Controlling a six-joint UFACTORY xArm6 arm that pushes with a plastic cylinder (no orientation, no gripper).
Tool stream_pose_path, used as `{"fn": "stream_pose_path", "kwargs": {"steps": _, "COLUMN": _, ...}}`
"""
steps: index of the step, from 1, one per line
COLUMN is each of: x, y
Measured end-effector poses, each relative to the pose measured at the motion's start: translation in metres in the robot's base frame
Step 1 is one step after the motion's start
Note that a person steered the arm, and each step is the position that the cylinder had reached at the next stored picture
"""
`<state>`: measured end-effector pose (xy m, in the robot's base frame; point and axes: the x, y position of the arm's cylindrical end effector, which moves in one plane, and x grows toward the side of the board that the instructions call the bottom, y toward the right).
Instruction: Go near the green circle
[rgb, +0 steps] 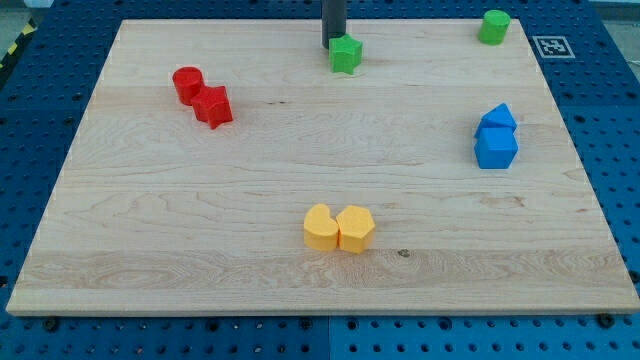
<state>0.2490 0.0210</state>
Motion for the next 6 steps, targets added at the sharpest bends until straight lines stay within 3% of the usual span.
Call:
{"fn": "stream_pose_path", "kwargs": {"steps": 1, "x": -0.009, "y": 0.008}}
{"fn": "stream_pose_path", "kwargs": {"steps": 2, "x": -0.053, "y": 0.06}}
{"fn": "stream_pose_path", "kwargs": {"steps": 6, "x": -0.058, "y": 0.22}}
